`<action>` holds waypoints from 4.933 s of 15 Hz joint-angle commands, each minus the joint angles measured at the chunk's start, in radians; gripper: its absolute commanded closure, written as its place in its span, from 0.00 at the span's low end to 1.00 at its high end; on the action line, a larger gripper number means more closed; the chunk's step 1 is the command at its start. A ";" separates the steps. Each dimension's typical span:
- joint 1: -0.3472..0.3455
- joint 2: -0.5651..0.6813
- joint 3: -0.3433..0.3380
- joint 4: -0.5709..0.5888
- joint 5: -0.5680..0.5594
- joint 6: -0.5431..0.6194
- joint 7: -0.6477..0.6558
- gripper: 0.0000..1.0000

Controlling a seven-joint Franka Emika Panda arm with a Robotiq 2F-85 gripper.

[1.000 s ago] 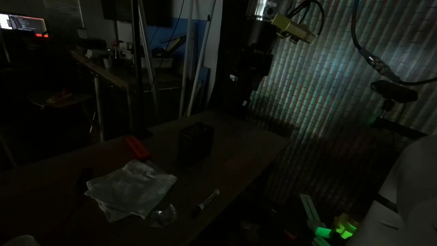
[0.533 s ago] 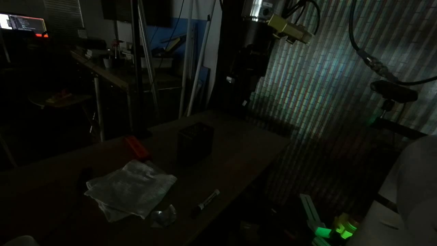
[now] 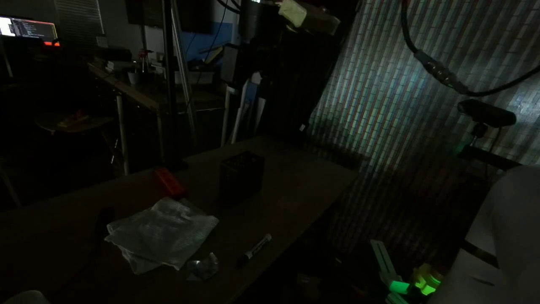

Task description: Stuff the towel into the box

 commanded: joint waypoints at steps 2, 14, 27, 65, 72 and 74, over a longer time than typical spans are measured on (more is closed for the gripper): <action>0.038 0.170 0.035 0.158 -0.046 0.112 -0.012 0.00; 0.115 0.649 0.065 0.292 -0.133 0.392 0.047 0.00; 0.195 1.005 -0.001 0.331 -0.249 0.649 0.098 0.00; 0.036 0.420 -0.057 0.079 -0.152 0.407 0.184 0.98; -0.091 0.521 -0.154 0.214 -0.285 0.400 0.099 0.98; -0.101 0.565 -0.162 0.253 -0.280 0.405 0.066 0.98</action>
